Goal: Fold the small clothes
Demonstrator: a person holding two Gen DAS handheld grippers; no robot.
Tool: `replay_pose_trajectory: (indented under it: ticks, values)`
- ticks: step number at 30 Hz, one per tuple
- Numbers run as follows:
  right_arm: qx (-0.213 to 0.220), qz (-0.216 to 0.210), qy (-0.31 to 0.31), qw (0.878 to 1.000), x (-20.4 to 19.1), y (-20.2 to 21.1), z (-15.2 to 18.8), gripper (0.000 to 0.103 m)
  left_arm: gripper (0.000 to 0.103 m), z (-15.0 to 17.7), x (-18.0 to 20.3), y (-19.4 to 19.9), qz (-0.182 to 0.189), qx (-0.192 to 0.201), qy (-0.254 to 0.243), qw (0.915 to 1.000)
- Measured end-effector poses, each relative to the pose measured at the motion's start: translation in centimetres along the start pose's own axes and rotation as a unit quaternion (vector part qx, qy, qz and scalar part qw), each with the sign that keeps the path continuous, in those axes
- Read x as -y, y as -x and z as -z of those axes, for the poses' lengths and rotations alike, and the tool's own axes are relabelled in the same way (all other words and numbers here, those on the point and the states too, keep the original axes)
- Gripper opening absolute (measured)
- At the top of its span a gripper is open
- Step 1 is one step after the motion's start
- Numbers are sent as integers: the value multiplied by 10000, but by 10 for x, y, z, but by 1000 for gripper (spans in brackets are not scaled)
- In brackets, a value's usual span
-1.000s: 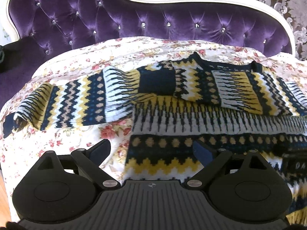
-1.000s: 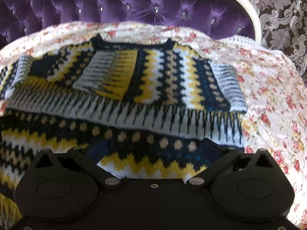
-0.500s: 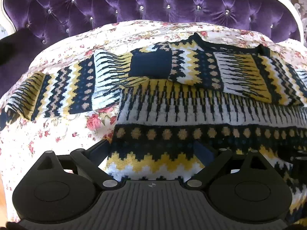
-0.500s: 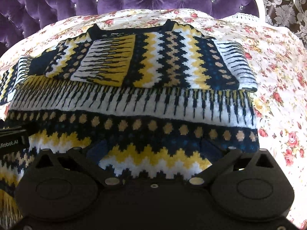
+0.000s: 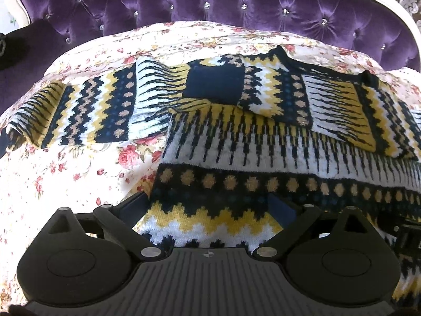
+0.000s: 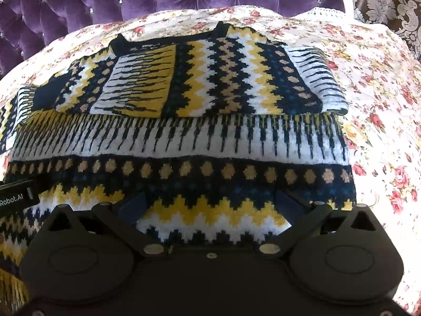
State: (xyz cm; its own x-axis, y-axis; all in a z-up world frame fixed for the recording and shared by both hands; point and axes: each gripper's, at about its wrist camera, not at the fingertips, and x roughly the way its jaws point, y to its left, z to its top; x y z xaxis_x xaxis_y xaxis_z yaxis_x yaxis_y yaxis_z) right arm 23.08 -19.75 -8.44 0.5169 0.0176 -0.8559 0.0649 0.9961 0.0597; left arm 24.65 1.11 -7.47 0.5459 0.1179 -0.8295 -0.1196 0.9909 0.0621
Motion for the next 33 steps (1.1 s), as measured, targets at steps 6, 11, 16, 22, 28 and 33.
replay_pose_trajectory:
  ticks: [6,11,16,22,28,33]
  values:
    - [73,67,-32,9999,-2,2,3,103,102,0,-1,1,-8,34,-94,9999]
    - [-12,69,-65,10000,-1,1,-1,103,102,-1,-1,2,9,76,-141,9999]
    - [9,50,-143,9999,-2,8,-3,102,94,-3,-2,11,-84,176,-171,9997]
    - [505,-74,-224,9984,-2,31,-7,102,91,-14,-23,35,-135,571,-229,9980]
    - [1080,-202,-45,9939,-3,53,-10,102,91,-30,-89,46,-113,763,148,9969]
    - [1225,-533,-191,9909,-3,58,-12,102,90,-39,-157,32,-539,562,851,9933]
